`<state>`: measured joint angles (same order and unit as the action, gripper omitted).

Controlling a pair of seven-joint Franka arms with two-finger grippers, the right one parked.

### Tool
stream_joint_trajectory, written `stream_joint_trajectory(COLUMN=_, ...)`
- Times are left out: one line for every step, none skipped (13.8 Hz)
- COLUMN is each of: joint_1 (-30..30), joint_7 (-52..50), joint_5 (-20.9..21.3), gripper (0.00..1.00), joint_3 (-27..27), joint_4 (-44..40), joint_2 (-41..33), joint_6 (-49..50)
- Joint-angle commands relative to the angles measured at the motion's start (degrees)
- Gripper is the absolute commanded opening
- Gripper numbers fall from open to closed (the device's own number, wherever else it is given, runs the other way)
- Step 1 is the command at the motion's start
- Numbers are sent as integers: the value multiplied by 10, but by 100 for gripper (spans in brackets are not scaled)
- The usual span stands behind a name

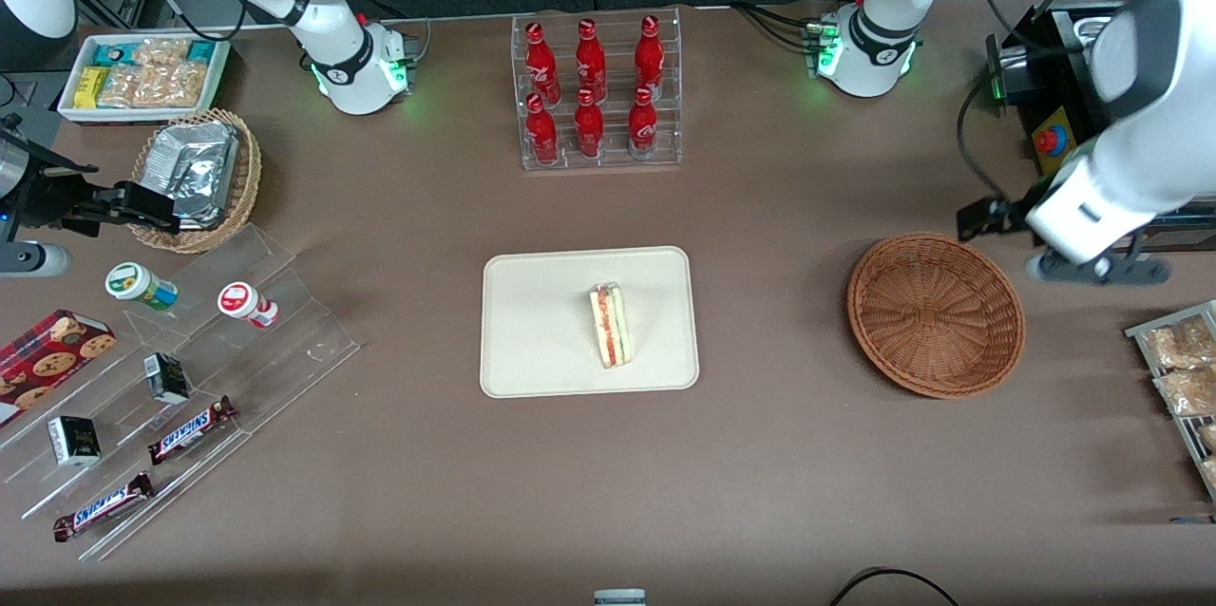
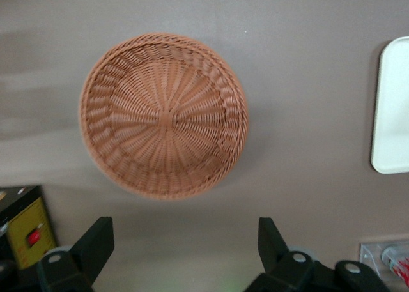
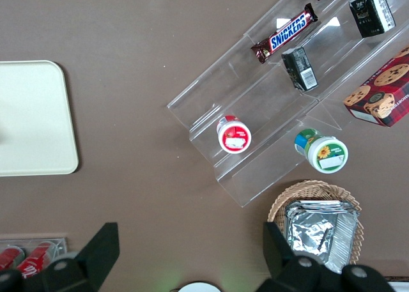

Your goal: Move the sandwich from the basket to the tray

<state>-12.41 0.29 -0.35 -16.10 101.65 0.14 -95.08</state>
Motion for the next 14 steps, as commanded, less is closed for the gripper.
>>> stream_joint_trajectory(joint_1=-2, joint_7=1, joint_5=-8, gripper=100, joint_3=1, joint_4=-40, joint_2=-14, joint_6=50)
stream_joint_trajectory(joint_1=-2, joint_7=1, joint_5=-7, gripper=100, joint_3=1, joint_4=-57, joint_2=-13, joint_6=61)
stream_joint_trajectory(joint_1=-2, joint_7=1, joint_5=-7, gripper=100, joint_3=2, joint_4=-70, joint_2=-14, joint_6=73)
stream_joint_trajectory(joint_1=-2, joint_7=-1, joint_5=-6, gripper=100, joint_3=2, joint_4=-85, joint_2=-13, joint_6=83)
stream_joint_trajectory(joint_1=-2, joint_7=-13, joint_5=0, gripper=100, joint_3=1, joint_4=-95, joint_2=-10, joint_6=86)
stream_joint_trajectory(joint_1=-1, joint_7=-33, joint_5=0, gripper=100, joint_3=0, joint_4=-99, joint_2=-9, joint_6=87)
stream_joint_trajectory(joint_1=0, joint_7=-42, joint_5=2, gripper=100, joint_3=0, joint_4=-99, joint_2=-8, joint_6=89)
stream_joint_trajectory(joint_1=0, joint_7=-42, joint_5=1, gripper=100, joint_3=-1, joint_4=-101, joint_2=-8, joint_6=97)
stream_joint_trajectory(joint_1=2, joint_7=-42, joint_5=1, gripper=100, joint_3=-2, joint_4=-102, joint_2=-9, joint_6=103)
stream_joint_trajectory(joint_1=4, joint_7=-42, joint_5=2, gripper=100, joint_3=-4, joint_4=-110, joint_2=-8, joint_6=103)
stream_joint_trajectory(joint_1=5, joint_7=-42, joint_5=2, gripper=100, joint_3=-4, joint_4=-115, joint_2=-7, joint_6=102)
stream_joint_trajectory(joint_1=4, joint_7=-41, joint_5=2, gripper=100, joint_3=-3, joint_4=-117, joint_2=-3, joint_6=102)
stream_joint_trajectory(joint_1=3, joint_7=-39, joint_5=2, gripper=100, joint_3=-3, joint_4=-120, joint_2=-1, joint_6=102)
stream_joint_trajectory(joint_1=2, joint_7=-39, joint_5=3, gripper=100, joint_3=-2, joint_4=-120, joint_2=0, joint_6=102)
